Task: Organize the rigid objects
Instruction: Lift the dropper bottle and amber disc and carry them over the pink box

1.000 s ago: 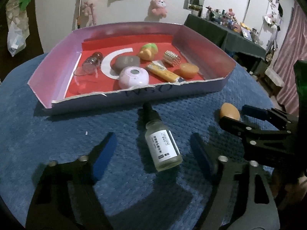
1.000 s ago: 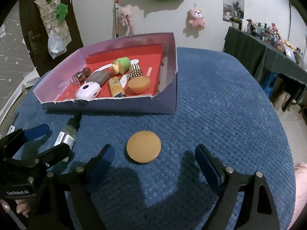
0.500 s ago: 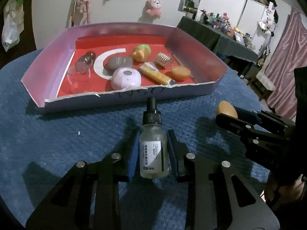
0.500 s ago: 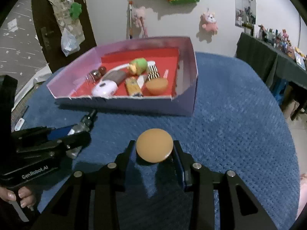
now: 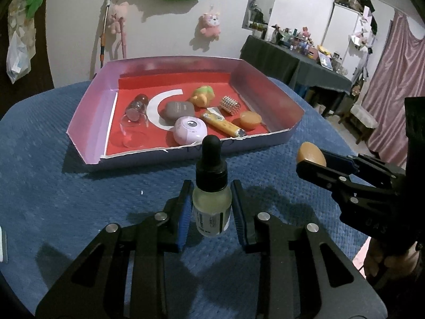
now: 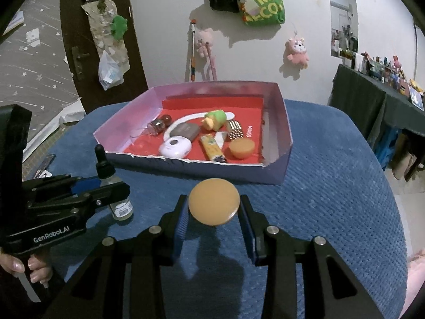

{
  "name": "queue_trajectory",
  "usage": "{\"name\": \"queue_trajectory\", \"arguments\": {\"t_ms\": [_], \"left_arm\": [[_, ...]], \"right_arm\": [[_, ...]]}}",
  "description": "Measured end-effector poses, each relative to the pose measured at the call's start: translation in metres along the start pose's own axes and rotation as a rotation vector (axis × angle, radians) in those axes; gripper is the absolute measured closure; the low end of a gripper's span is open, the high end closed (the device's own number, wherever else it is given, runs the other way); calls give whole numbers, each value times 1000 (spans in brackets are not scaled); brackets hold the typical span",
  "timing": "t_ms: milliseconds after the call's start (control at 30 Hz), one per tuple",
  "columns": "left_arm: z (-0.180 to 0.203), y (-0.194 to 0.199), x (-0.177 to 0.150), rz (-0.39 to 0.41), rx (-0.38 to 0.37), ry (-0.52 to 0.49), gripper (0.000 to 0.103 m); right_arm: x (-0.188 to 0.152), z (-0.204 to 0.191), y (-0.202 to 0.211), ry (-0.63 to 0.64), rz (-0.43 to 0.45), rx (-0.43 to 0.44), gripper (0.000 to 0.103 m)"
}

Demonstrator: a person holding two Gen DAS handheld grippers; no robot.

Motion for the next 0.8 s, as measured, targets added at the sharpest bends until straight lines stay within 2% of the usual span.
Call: {"name": "queue_trajectory", "arguments": {"t_ms": [267, 800], "left_arm": [[-3, 5, 1, 6, -8, -12, 76], [1, 6, 1, 12, -12, -18, 76]], "right_arm": [[-1, -13, -1, -3, 14, 3, 63], [-3, -10, -3, -10, 10, 15, 63]]}}
Point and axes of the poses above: each gripper's, at about its wrist camera, not at the fingertips, and y roughly against the way its jaws point, z to its right, x to its top, the point moved 8 cm from there along -y, roughly the way its jaws point, and after that the axes turned 8 degrees about x, right-handed, at the moved point
